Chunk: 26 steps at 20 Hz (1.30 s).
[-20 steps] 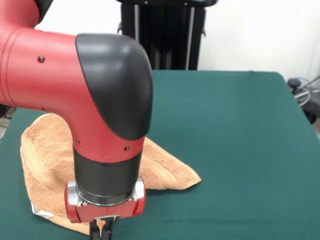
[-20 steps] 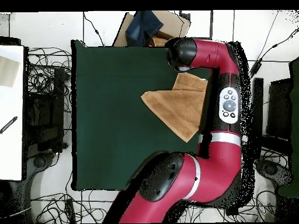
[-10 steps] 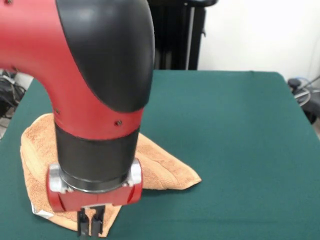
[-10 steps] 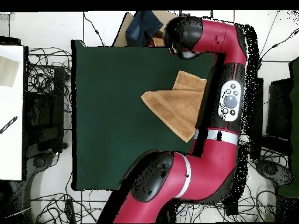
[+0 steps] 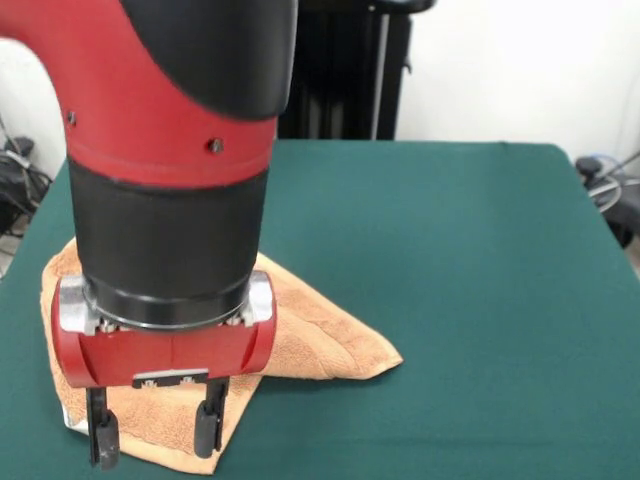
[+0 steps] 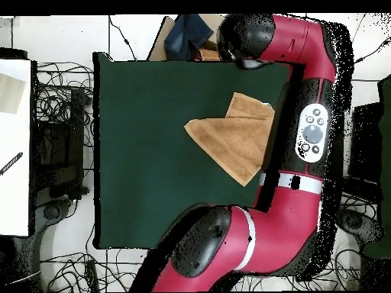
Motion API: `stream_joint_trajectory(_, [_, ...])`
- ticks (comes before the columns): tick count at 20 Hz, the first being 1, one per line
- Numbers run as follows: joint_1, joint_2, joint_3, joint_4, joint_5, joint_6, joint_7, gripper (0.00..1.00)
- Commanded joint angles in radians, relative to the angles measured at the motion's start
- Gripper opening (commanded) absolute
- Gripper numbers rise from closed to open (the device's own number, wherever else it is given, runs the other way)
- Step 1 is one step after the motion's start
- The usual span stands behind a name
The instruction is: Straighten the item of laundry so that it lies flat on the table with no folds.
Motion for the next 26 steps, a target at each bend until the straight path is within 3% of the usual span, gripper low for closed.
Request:
stream_joint_trajectory(1, [-0.016, -0.048, -0.036, 0.303, 0.026, -0.132, 0.010, 1.00])
stream_joint_trajectory(15, [-0.053, -0.114, -0.073, 0.671, 0.084, -0.395, 0.260, 1.00])
stream_joint_trajectory(26, [-0.084, -0.158, -0.110, 0.899, 0.133, -0.562, 0.299, 1.00])
